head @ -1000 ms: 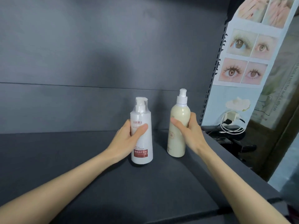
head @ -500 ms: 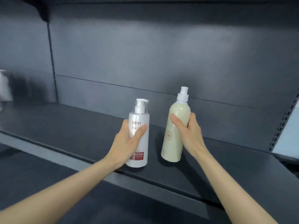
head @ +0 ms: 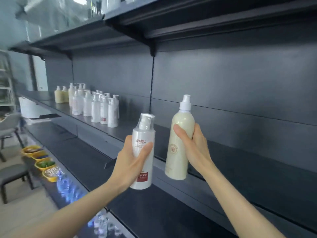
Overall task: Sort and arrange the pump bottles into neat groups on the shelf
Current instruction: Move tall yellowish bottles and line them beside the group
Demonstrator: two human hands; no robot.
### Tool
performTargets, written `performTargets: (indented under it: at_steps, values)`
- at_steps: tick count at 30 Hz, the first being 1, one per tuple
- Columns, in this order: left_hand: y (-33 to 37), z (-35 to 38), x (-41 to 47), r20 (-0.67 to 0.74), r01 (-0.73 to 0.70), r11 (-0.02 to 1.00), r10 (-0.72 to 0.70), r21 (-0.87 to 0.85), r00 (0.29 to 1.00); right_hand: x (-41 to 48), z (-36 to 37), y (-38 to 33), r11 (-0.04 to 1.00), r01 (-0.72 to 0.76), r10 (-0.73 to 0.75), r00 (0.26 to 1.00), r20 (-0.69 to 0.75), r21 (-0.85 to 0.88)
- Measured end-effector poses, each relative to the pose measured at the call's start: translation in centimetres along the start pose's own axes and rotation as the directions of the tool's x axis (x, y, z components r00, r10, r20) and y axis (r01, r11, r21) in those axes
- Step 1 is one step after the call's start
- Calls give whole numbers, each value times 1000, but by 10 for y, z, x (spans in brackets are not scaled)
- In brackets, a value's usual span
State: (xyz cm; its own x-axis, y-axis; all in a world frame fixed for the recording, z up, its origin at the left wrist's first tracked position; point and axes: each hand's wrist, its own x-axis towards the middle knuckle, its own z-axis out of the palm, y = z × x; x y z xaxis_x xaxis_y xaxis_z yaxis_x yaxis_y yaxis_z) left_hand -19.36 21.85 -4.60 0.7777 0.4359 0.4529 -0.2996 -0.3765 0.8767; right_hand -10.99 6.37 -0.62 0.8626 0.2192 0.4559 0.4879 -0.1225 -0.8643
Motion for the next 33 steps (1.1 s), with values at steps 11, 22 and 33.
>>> performTargets:
  at_steps: [11, 22, 33]
  values:
    - [-58, -176, 81, -86, 13, 999, -10, 37, 996, 48, 202, -34, 1000, 23, -23, 996, 81, 8]
    - [-164, -263, 204, -128, 57, 998, -54, 25, 990, 163, 364, -4, 997, 82, -83, 989, 124, 13]
    - [-235, -361, 369, -159, 4, 998, 6, 62, 987, 288, 510, 7, 991, 127, -133, 978, 159, 47]
